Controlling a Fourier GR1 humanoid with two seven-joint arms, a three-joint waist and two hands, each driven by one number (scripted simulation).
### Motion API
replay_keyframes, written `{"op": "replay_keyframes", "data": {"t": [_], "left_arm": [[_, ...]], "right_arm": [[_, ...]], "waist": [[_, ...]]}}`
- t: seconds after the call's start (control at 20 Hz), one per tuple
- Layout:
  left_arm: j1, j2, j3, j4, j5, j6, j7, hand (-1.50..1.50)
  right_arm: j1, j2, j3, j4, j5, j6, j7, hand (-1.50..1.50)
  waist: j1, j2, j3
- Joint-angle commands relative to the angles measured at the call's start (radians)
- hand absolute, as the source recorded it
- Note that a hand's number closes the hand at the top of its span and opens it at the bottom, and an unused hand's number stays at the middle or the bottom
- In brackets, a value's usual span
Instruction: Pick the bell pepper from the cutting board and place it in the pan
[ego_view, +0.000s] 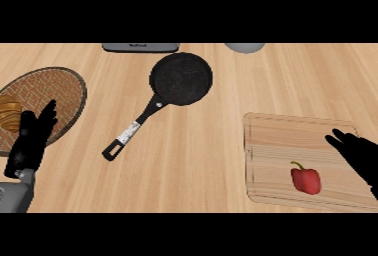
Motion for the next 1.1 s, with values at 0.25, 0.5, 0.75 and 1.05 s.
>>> {"op": "replay_keyframes", "data": {"t": [0.25, 0.5, 0.75, 1.05], "left_arm": [[0.023, -0.02, 0.034, -0.021, -0.019, -0.033, 0.013, 0.0], [0.038, -0.034, 0.081, 0.048, -0.04, -0.054, -0.07, 0.0], [0.009, -0.067, 0.085, 0.017, -0.074, -0.04, 0.001, 0.0], [0.04, -0.058, 0.123, -0.052, -0.078, -0.102, 0.048, 0.0]], "right_arm": [[-0.138, 0.212, 0.248, 0.123, 0.239, 0.117, 0.169, -1.5], [-0.118, 0.212, 0.173, 0.14, 0.273, 0.163, 0.132, -1.5], [-0.154, 0.318, 0.224, 0.289, 0.381, 0.159, 0.094, -1.5], [-0.147, 0.379, 0.193, 0.291, 0.435, 0.199, 0.049, -1.5]], "waist": [[-0.016, -0.005, 0.003], [-0.024, -0.005, 0.003], [-0.019, -0.004, 0.003], [-0.02, -0.005, 0.003]]}}
